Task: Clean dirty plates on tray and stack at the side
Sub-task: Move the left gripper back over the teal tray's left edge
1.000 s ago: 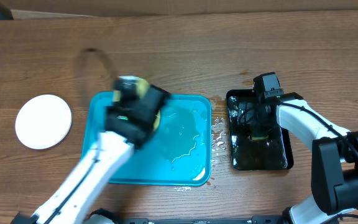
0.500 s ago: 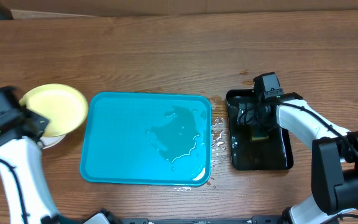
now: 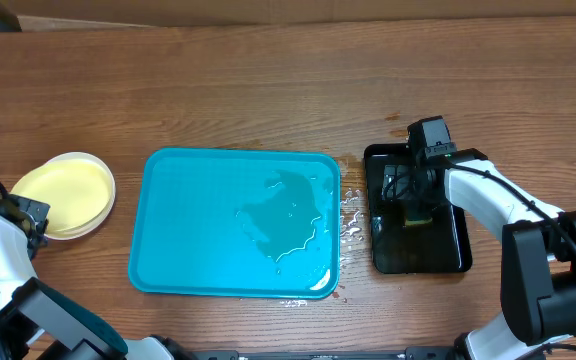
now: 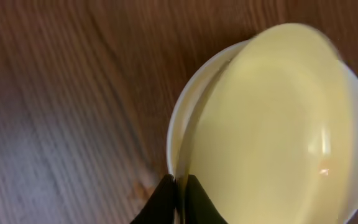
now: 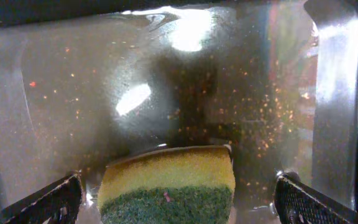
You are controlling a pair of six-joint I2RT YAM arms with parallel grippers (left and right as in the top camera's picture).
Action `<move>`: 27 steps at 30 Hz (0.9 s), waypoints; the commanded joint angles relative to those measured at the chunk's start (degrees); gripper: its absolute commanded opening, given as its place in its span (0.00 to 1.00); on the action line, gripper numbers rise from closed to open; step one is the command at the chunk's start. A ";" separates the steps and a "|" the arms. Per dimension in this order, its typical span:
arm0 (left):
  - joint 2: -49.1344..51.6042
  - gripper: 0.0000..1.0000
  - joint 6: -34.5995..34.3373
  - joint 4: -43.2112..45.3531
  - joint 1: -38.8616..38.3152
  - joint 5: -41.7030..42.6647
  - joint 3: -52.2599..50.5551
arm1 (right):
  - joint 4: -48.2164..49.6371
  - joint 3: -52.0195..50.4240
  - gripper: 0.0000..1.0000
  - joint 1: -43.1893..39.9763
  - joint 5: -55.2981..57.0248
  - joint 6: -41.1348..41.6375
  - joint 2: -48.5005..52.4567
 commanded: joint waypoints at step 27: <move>0.35 1.00 15.28 -11.78 -22.05 34.32 0.98 | -0.68 -1.07 1.00 -0.11 -1.18 0.46 1.14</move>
